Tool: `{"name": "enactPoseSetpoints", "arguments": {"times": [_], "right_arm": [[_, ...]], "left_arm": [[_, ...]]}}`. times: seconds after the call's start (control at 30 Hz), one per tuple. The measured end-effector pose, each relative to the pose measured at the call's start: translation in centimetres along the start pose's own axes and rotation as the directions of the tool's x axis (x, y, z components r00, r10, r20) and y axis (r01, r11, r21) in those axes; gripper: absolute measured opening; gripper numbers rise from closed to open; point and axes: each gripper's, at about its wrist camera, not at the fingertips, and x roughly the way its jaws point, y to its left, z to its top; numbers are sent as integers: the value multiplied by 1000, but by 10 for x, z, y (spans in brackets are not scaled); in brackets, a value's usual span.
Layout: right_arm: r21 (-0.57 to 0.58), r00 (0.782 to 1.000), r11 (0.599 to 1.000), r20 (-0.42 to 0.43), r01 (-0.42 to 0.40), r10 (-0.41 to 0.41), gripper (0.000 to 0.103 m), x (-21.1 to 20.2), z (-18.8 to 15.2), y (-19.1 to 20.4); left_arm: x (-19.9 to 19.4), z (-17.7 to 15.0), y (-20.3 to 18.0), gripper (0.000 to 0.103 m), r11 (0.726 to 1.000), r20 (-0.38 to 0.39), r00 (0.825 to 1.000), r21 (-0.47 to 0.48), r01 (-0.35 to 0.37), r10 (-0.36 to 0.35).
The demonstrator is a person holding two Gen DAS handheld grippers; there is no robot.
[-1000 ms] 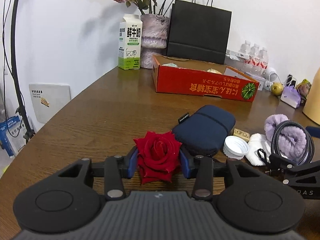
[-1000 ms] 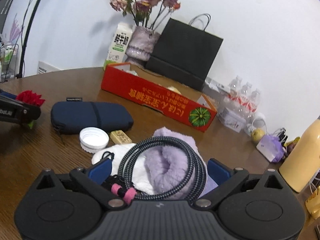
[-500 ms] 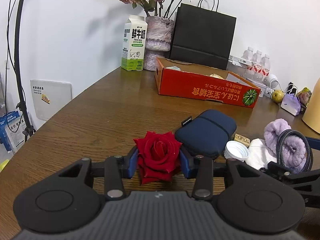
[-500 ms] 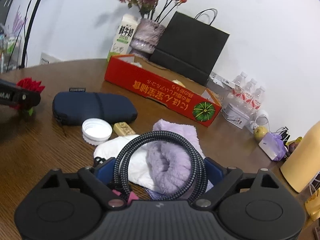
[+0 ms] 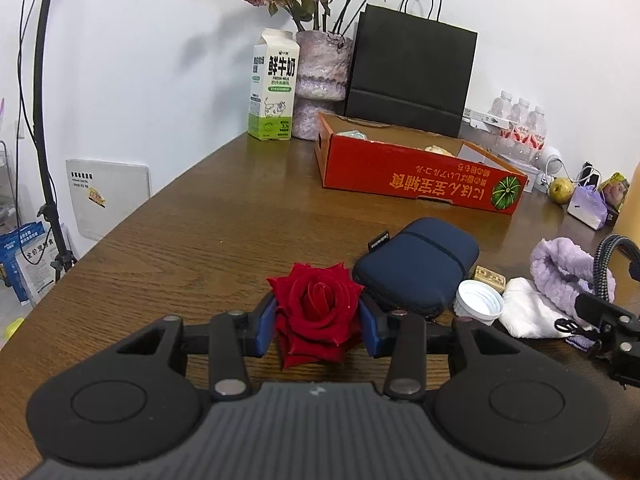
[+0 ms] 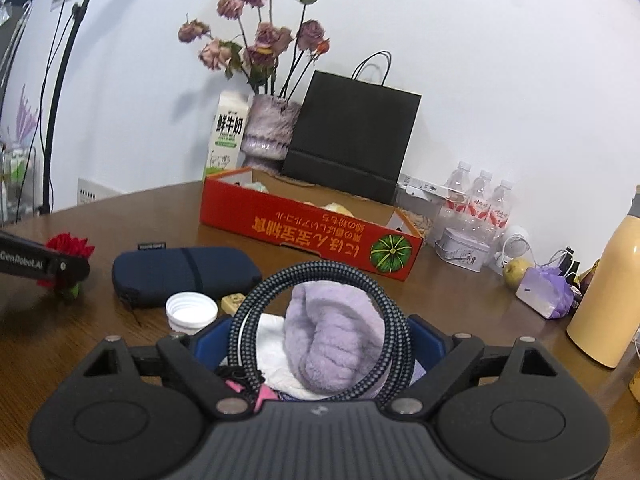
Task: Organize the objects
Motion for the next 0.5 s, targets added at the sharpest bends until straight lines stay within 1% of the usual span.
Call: {"name": "enactPoseSetpoints", "arguments": {"times": [0.1, 0.17, 0.3, 0.5], "right_arm": [[26, 1000, 1000, 16, -10, 9, 90, -4, -1, -4], [47, 1000, 999, 24, -21, 20, 90, -6, -1, -8], [70, 999, 997, 35, -40, 38, 90, -9, -4, -13], [105, 996, 992, 62, -69, 62, 90, -15, -2, -24]], "left_arm": [[-4, -1, -3, 42, 1000, 26, 1000, 11, -16, 16], [-6, -1, -7, 42, 1000, 23, 999, 18, -25, 25], [-8, 0, -16, 42, 1000, 11, 1000, 18, -15, 15], [-16, 9, -33, 42, 1000, 44, 999, 30, -3, 2]]}}
